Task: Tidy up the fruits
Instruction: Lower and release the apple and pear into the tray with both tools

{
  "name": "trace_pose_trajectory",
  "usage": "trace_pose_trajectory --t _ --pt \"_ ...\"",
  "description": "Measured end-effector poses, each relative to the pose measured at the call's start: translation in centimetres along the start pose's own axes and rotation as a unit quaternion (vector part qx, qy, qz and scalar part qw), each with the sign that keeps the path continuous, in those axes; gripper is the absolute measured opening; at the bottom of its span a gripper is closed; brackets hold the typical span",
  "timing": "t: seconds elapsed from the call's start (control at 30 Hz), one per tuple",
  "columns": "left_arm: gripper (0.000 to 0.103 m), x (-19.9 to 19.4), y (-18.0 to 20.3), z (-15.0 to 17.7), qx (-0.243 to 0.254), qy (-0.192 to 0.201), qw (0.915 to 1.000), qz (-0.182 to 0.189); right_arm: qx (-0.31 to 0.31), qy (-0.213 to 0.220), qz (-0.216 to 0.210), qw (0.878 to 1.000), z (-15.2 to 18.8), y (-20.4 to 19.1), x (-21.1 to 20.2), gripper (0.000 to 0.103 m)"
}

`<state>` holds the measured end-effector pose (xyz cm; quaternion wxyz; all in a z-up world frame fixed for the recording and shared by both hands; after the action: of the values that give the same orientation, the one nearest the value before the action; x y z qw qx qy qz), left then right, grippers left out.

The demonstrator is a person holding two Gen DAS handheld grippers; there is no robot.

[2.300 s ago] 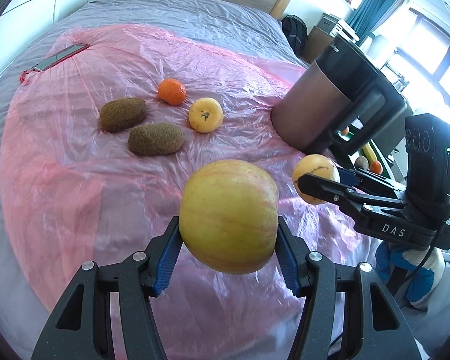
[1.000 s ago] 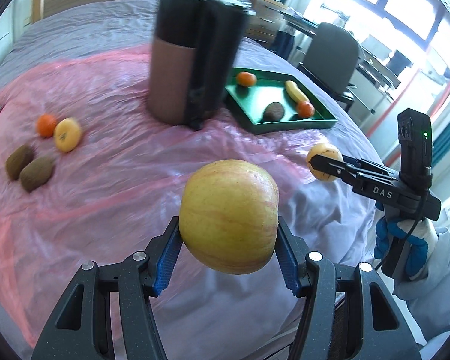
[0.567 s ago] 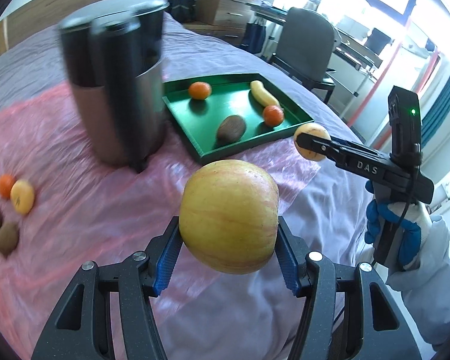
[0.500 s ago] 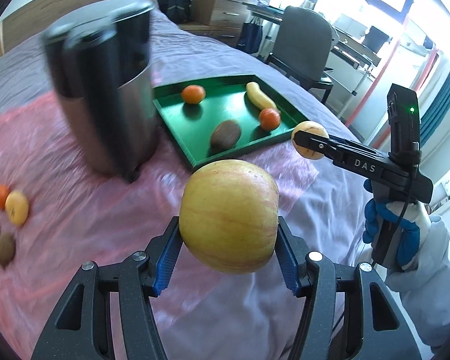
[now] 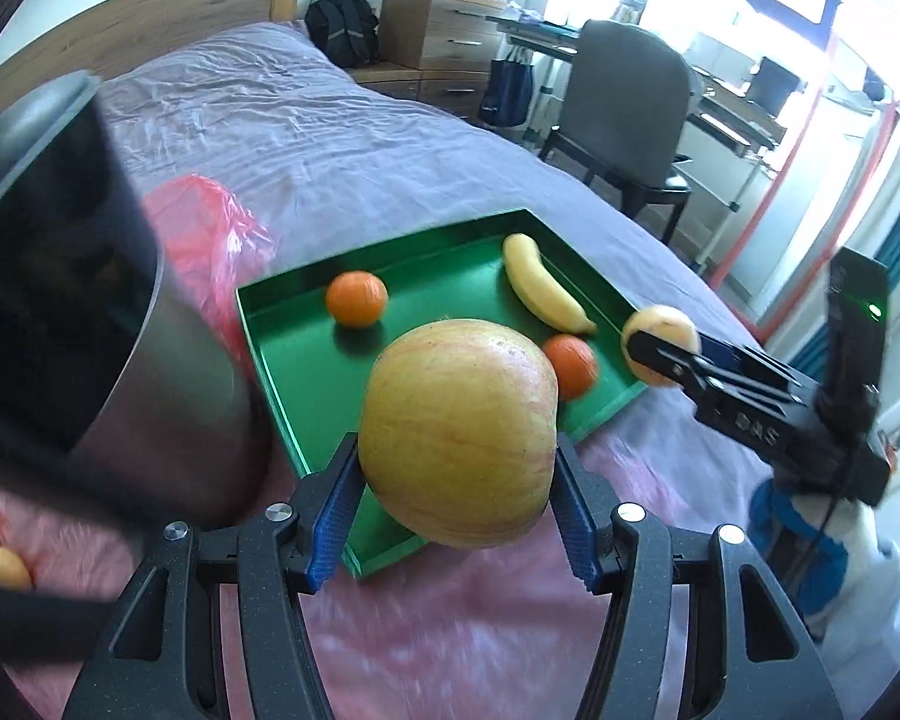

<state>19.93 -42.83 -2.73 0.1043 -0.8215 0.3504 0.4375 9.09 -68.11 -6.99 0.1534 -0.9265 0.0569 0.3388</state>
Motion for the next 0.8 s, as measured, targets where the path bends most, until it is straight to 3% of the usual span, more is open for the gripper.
trace_pose_trajectory --t 0.17,0.43,0.8 --pt "0.054 3.4 -1.2 -1.5 -0.026 -0.013 0.9994 -0.021 -0.005 -0.003 0.015 1.0 -0.6 1.2 1.9 0.09" --pt "0.054 7.6 -2.9 -1.1 -0.048 -0.042 0.9963 -0.057 -0.007 -0.018 0.029 0.999 0.1 2.7 4.2 0.09" --pt "0.054 8.5 -2.5 -1.0 -0.029 -0.04 0.9962 -0.072 -0.017 -0.033 0.044 0.998 1.0 3.1 5.4 0.09"
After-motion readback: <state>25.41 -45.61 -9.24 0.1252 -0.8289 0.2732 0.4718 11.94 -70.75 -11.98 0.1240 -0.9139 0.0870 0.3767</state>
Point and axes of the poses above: each gripper's, at about its wrist camera, not at the fingertips, and x roughly the way its jaws point, y to its right, z to its underside, the point moved 4 cm from there along x, roughly the way its jaws point, and after that the axes turned 4 degrees about -z, right-handed, at the moved point
